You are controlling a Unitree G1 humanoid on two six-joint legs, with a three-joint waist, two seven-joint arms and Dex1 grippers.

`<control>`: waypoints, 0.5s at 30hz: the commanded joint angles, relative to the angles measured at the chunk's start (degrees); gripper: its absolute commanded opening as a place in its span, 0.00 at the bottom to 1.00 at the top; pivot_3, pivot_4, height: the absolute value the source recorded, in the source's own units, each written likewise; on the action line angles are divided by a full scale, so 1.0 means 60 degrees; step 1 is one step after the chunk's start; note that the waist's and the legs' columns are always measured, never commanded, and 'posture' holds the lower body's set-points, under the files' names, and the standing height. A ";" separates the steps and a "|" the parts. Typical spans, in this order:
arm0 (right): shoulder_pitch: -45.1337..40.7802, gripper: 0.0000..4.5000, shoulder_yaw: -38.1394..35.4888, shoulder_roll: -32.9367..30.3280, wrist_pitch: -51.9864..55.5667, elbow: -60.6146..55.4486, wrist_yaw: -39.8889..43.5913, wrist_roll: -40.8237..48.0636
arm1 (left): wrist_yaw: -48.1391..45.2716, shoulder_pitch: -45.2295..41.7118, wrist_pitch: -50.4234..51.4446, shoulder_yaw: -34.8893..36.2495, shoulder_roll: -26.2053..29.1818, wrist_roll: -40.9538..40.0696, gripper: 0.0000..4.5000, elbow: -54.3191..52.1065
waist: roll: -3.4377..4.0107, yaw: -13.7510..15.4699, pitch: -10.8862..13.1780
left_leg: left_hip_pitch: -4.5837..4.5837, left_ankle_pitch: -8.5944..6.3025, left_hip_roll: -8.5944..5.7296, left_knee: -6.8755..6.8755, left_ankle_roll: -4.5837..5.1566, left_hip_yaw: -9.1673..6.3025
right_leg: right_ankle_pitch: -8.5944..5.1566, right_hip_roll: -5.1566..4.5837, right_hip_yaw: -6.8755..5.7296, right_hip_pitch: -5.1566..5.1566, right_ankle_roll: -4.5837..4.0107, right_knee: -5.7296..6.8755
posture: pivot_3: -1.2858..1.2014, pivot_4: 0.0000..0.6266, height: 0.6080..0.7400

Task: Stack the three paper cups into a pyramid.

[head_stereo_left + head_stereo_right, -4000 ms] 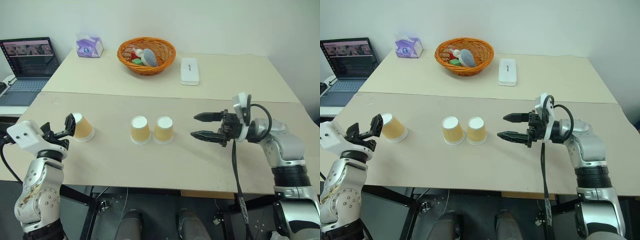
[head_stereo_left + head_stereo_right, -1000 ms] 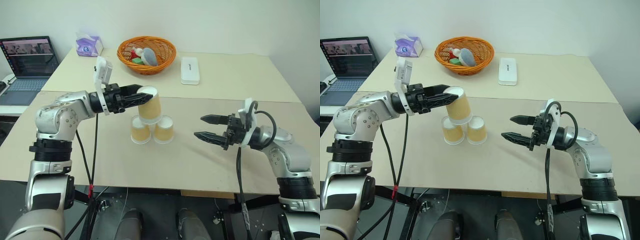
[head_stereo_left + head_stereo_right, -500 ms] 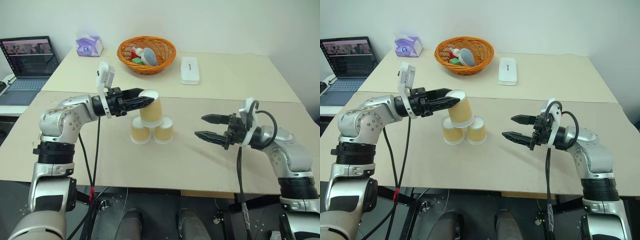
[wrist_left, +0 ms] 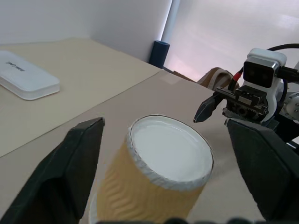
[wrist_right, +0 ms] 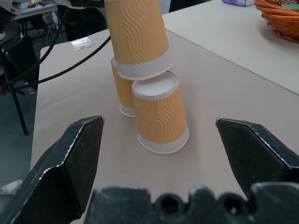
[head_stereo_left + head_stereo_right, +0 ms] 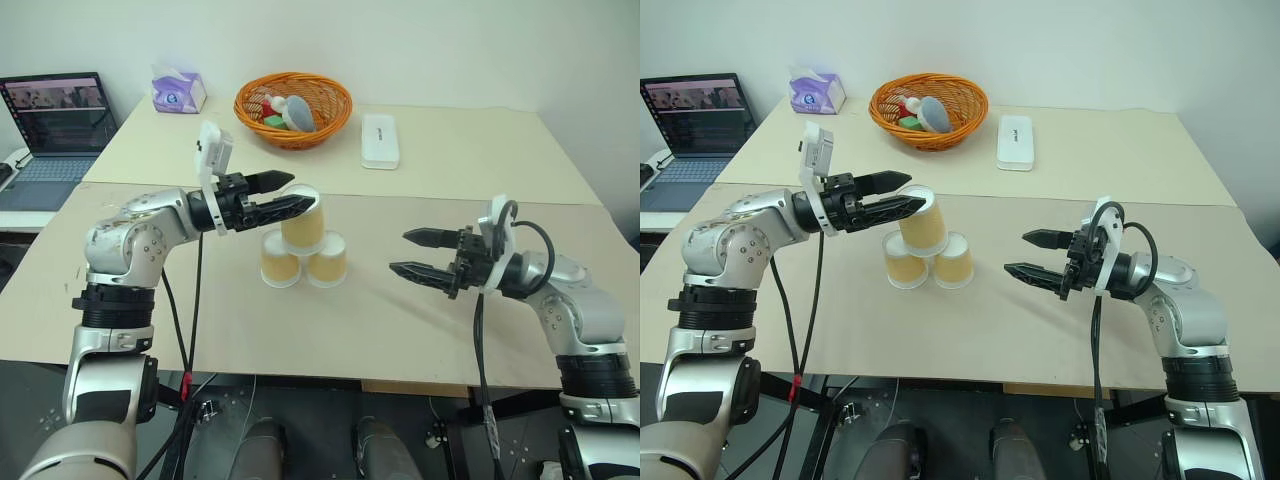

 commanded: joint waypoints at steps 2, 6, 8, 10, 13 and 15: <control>-0.0136 1.00 -0.0438 -0.0199 -0.0154 -0.0140 0.0000 0.0161 | 0.0106 -0.0221 -0.0241 0.0380 -0.0053 -0.0038 0.97 -0.0216 | 0.0000 0.0001 0.0000 | 0.0000 0.0000 0.0000 0.0000 0.0000 0.0000 | 0.0000 0.0000 0.0000 0.0000 0.0000 0.0000 | 0.52 0.24 0.50; -0.0154 1.00 -0.0435 -0.0202 -0.0136 -0.0125 0.0017 0.0189 | 0.0591 -0.0643 0.0088 0.0959 -0.0220 -0.0472 0.97 -0.0248 | 0.0000 -0.0001 0.0000 | 0.0000 0.0000 0.0000 0.0000 0.0000 0.0000 | 0.0000 0.0000 0.0000 0.0000 0.0000 0.0000 | 0.52 0.24 0.50; -0.0147 1.00 -0.0408 -0.0200 -0.0152 -0.0131 0.0012 0.0154 | 0.1264 -0.1060 0.0419 0.1660 -0.0424 -0.1054 0.97 -0.0268 | -0.0005 0.0002 0.0003 | -0.0003 0.0000 0.0001 0.0001 0.0000 -0.0002 | 0.0000 0.0000 -0.0001 -0.0001 0.0000 0.0000 | 0.52 0.24 0.50; -0.0136 1.00 -0.0433 -0.0211 -0.0137 -0.0136 0.0028 0.0178 | 0.2202 -0.1368 0.0527 0.2323 -0.0621 -0.1404 0.97 -0.0441 | -0.0005 0.0002 0.0003 | -0.0007 0.0000 0.0001 0.0004 0.0000 -0.0005 | 0.0000 -0.0001 -0.0002 -0.0001 0.0000 0.0000 | 0.52 0.24 0.50; -0.0133 1.00 -0.0614 -0.0269 -0.0239 -0.0013 -0.0111 0.0108 | 0.4033 -0.1079 0.0340 0.3168 -0.0910 -0.1339 0.97 -0.1159 | -0.0005 -0.0021 0.0003 | -0.0004 -0.0001 0.0000 0.0002 0.0002 -0.0005 | 0.0000 -0.0004 0.0000 0.0000 0.0001 -0.0002 | 0.52 0.24 0.50; -0.0189 1.00 -0.0823 -0.0200 -0.0474 0.0217 -0.0542 -0.0108 | 0.4994 -0.0401 0.0362 0.3504 -0.1045 -0.1118 0.97 -0.1668 | -0.0005 -0.0030 0.0003 | -0.0003 -0.0002 0.0001 0.0002 0.0002 -0.0004 | 0.0000 -0.0005 0.0004 0.0000 0.0000 0.0000 | 0.52 0.24 0.50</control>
